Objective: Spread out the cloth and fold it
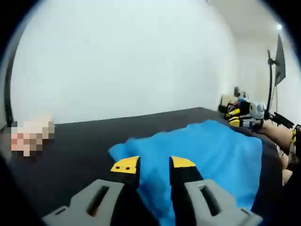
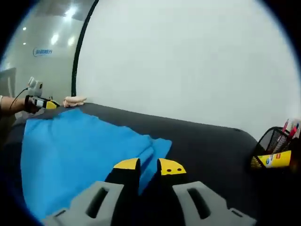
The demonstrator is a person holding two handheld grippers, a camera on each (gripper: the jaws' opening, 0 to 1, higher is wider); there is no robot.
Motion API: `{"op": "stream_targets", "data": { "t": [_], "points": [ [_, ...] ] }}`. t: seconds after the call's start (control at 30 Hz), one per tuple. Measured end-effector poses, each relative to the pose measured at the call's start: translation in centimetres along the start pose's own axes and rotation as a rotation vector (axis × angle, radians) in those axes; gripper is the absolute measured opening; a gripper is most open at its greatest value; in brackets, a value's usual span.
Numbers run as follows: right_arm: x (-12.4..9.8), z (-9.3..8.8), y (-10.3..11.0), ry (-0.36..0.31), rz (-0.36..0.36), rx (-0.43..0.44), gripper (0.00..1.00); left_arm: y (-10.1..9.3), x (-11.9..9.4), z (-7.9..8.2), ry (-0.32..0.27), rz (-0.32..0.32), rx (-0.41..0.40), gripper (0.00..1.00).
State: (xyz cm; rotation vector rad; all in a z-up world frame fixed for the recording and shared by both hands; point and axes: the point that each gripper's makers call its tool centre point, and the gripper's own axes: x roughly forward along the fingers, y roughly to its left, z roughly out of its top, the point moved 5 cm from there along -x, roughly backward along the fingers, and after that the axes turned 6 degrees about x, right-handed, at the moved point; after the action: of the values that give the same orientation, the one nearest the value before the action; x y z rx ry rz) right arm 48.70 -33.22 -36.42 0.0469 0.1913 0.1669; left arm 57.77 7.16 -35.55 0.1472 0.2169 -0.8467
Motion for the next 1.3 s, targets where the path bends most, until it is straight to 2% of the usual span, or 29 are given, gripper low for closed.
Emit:
{"op": "stream_targets", "data": {
  "t": [0.07, 0.13, 0.23, 0.3, 0.33, 0.4, 0.43, 0.47, 0.5, 0.53, 0.57, 0.6, 0.63, 0.7, 0.77, 0.83, 0.87, 0.9, 0.93, 0.97, 1.0, 1.03, 1.07, 1.1, 1.13, 1.2, 1.23, 1.27, 1.3],
  "points": [
    [3.1, 0.2, -0.5, 0.011, 0.029, 0.069, 0.19, -0.1, 1.8, -0.4, 0.022, 0.016, 0.006, 0.26],
    [4.7, -0.6, -0.5, 0.039, 0.013, 0.063, 0.23, 0.4, 3.4, -1.3, 0.055, 0.056, -0.041, 0.26],
    [6.4, -1.4, -0.8, 0.053, -0.009, 0.079, 0.23, 2.4, 4.8, -2.4, 0.046, 0.104, -0.105, 0.27],
    [7.1, -2.4, -0.7, 0.089, -0.001, 0.101, 0.22, 3.6, 5.3, -3.3, 0.089, 0.127, -0.134, 0.26],
    [7.3, -3.0, -0.6, 0.118, 0.007, 0.088, 0.2, 4.0, 5.4, -3.6, 0.1, 0.133, -0.141, 0.25],
    [7.2, -3.5, -0.3, 0.145, 0.009, 0.048, 0.08, 4.4, 5.6, -4.2, 0.112, 0.126, -0.145, 0.18],
    [7.2, -3.0, -0.3, 0.12, 0.012, 0.029, 0.07, 4.7, 5.5, -4.1, 0.111, 0.138, -0.13, 0.14],
    [7.0, -2.9, -0.4, 0.146, -0.011, 0.029, 0.03, 4.9, 5.3, -4.0, 0.115, 0.141, -0.122, 0.07],
    [6.8, -2.3, -0.5, 0.132, -0.011, 0.021, 0.02, 5.2, 5.2, -3.7, 0.111, 0.148, -0.118, 0.0],
    [6.7, -1.8, -0.5, 0.112, -0.012, 0.009, 0.02, 5.5, 5.1, -3.4, 0.102, 0.143, -0.121, 0.0],
    [6.7, -1.3, -0.6, 0.089, -0.015, -0.012, 0.02, 5.6, 5.1, -2.1, 0.03, 0.128, -0.14, 0.0],
    [6.7, -0.7, -0.6, 0.084, -0.017, -0.034, 0.02, 5.9, 5.0, -1.6, -0.005, 0.145, -0.155, 0.0],
    [6.6, -0.3, -0.7, 0.083, -0.029, -0.068, 0.02, 6.2, 5.1, -1.3, -0.008, 0.149, -0.147, 0.0],
    [6.7, 0.2, -0.6, 0.068, -0.04, -0.123, 0.02, 6.4, 5.6, -0.9, 0.001, 0.162, -0.053, 0.0],
    [6.7, 0.0, -0.6, 0.061, -0.048, -0.127, 0.02, 6.4, 6.0, -0.6, -0.001, 0.179, 0.027, 0.0],
    [6.9, -0.9, -0.7, 0.081, -0.054, -0.133, 0.02, 6.1, 6.3, -1.3, 0.04, 0.176, -0.019, 0.0],
    [7.0, -2.3, -0.7, 0.139, -0.045, -0.123, 0.02, 6.0, 6.3, -2.1, 0.096, 0.181, -0.042, 0.0],
    [7.1, -3.3, -0.7, 0.176, -0.041, -0.115, 0.02, 5.4, 6.3, -3.7, 0.181, 0.132, -0.077, 0.0],
    [7.3, -3.1, -0.7, 0.086, -0.047, -0.057, 0.02, 5.2, 6.2, -5.1, 0.262, 0.109, -0.112, 0.0],
    [7.0, -3.0, -0.7, 0.09, -0.014, -0.088, 0.02, 5.7, 6.0, -3.7, 0.096, 0.125, -0.12, 0.0],
    [6.7, -3.1, -1.2, 0.128, -0.032, -0.033, 0.02, 6.0, 5.4, -4.4, 0.184, 0.134, -0.171, 0.01],
    [6.6, -3.0, -1.1, 0.129, -0.021, -0.007, 0.03, 6.2, 4.9, -4.2, 0.194, 0.118, -0.194, 0.01],
    [6.5, -2.5, -1.2, 0.118, -0.001, 0.054, 0.04, 6.6, 4.8, -3.8, 0.184, 0.122, -0.166, 0.03],
    [6.4, -1.7, -1.6, 0.077, 0.016, 0.112, 0.06, 7.0, 4.6, -3.5, 0.174, 0.115, -0.104, 0.07],
    [6.4, -1.3, -1.9, 0.056, 0.017, 0.141, 0.09, 7.9, 4.5, -2.8, 0.133, 0.149, -0.075, 0.13],
    [6.7, -0.3, -2.9, -0.005, 0.005, 0.146, 0.18, 8.5, 5.0, -1.7, 0.034, 0.152, -0.082, 0.25],
    [6.9, 0.0, -3.2, -0.014, -0.003, 0.119, 0.18, 8.6, 5.3, -1.4, 0.004, 0.15, -0.139, 0.27],
    [7.0, 0.1, -3.2, -0.014, -0.004, 0.115, 0.18, 7.7, 6.0, -1.0, -0.05, 0.115, -0.229, 0.27],
    [7.6, 0.2, -3.2, -0.007, 0.001, 0.113, 0.18, 7.4, 6.4, -0.9, -0.065, 0.091, -0.329, 0.28]
  ]
}}
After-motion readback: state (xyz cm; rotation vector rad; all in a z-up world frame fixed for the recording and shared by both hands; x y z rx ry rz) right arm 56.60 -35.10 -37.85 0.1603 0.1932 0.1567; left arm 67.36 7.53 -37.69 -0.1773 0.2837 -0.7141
